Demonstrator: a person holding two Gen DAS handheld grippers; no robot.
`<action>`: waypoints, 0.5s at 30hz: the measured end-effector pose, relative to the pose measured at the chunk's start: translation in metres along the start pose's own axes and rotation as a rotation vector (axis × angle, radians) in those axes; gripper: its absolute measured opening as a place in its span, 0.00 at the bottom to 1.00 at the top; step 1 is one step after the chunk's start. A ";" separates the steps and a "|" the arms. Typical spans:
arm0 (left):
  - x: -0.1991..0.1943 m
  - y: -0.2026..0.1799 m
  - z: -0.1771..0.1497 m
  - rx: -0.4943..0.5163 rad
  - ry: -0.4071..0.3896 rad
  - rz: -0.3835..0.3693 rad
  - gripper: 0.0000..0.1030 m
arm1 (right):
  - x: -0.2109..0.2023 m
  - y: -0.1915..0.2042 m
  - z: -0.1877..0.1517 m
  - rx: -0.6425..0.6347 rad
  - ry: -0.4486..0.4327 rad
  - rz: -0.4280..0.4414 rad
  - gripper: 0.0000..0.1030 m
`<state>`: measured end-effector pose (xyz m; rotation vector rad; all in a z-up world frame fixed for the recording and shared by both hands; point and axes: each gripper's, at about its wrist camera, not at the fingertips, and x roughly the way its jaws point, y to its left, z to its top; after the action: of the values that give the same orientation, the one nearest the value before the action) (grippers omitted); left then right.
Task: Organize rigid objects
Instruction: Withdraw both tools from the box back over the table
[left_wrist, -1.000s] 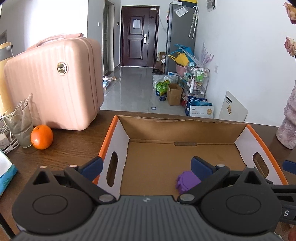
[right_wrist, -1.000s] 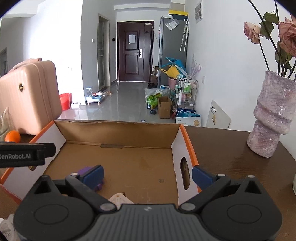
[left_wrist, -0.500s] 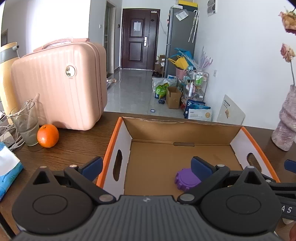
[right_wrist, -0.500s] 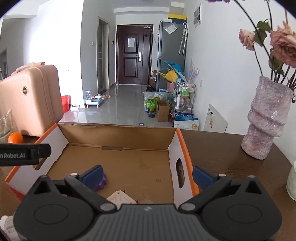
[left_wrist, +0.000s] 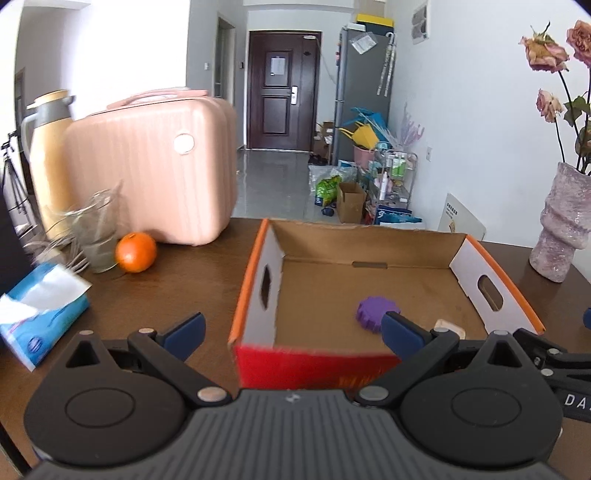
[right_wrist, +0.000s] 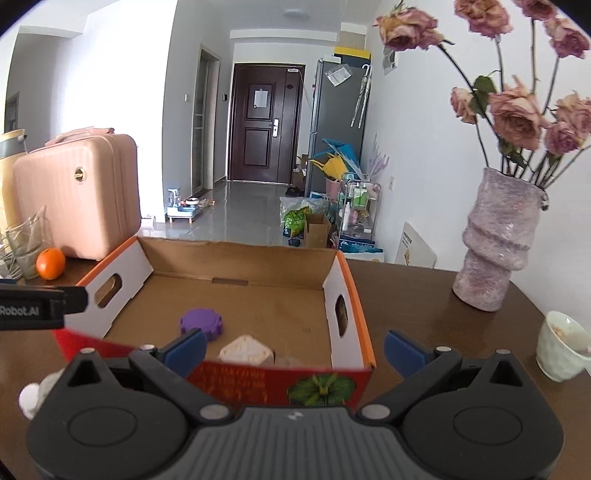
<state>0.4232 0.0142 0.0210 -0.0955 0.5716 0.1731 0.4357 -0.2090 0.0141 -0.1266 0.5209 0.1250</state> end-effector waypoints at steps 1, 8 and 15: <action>-0.008 0.003 -0.004 -0.008 0.000 0.008 1.00 | -0.008 0.001 -0.003 -0.006 -0.006 -0.005 1.00; -0.061 0.008 -0.017 -0.047 -0.047 -0.005 1.00 | -0.071 0.005 -0.015 0.013 -0.092 -0.060 1.00; -0.096 0.018 -0.047 -0.012 -0.045 -0.047 1.00 | -0.112 0.006 -0.056 -0.004 -0.048 -0.057 1.00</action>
<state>0.3153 0.0123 0.0336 -0.1159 0.5232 0.1324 0.3112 -0.2214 0.0222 -0.1424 0.4691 0.0730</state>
